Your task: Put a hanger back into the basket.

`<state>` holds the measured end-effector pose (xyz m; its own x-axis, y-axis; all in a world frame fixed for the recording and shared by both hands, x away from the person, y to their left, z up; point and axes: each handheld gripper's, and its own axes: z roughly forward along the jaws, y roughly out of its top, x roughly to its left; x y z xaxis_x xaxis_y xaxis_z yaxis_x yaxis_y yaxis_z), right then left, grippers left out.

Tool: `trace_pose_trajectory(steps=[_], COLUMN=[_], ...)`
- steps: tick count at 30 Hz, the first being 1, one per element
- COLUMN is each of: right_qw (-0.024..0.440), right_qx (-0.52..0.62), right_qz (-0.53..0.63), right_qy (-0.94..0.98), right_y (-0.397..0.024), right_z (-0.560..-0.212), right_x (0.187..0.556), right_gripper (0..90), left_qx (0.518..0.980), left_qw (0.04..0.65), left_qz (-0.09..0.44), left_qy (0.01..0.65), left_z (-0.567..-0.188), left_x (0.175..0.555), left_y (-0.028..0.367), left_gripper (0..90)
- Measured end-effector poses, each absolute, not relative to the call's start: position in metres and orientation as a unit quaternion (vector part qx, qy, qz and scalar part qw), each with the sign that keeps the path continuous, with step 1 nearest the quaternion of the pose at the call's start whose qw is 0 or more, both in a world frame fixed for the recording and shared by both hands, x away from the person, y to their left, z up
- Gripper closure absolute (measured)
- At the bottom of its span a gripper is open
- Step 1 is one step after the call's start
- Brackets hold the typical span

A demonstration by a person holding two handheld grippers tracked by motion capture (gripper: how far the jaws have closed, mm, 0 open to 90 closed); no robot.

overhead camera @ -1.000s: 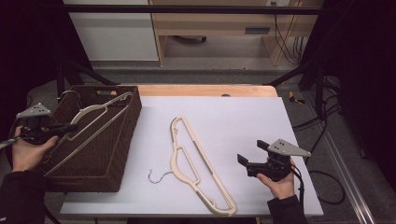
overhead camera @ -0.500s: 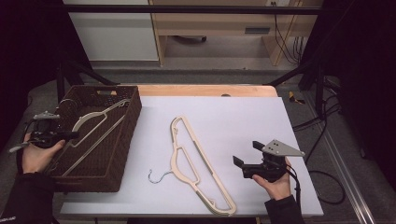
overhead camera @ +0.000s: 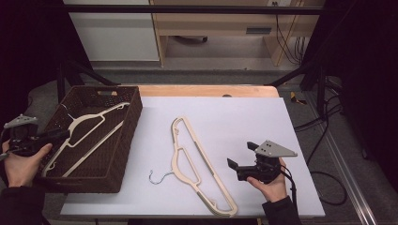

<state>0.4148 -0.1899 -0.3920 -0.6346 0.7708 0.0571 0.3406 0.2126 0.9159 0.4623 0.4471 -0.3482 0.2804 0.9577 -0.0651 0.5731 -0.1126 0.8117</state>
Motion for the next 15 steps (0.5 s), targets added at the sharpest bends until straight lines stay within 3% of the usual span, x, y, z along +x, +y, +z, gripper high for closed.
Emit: trace_pose_trajectory(steps=[4,6,9,15], right_qw=[0.215,0.219,0.218,0.205], right_qx=[0.367,0.362,0.359,0.355], right_qz=[0.507,0.508,0.507,0.496], right_qy=[0.750,0.750,0.752,0.766], right_y=[-0.188,-0.184,-0.181,-0.167], right_z=[-0.389,-0.386,-0.384,-0.382], right_x=[0.413,0.412,0.412,0.412], right_gripper=[7.6,7.6,7.7,8.6], left_qx=[0.691,0.685,0.672,0.675], left_qw=[0.430,0.453,0.501,0.537], left_qz=[0.263,0.269,0.260,0.265], left_qy=[0.518,0.503,0.479,0.431], left_z=[-0.339,-0.335,-0.333,-0.335], left_x=[0.447,0.440,0.432,0.420], left_y=[0.429,0.418,0.401,0.362], left_gripper=[47.3,37.8,32.0,15.8])
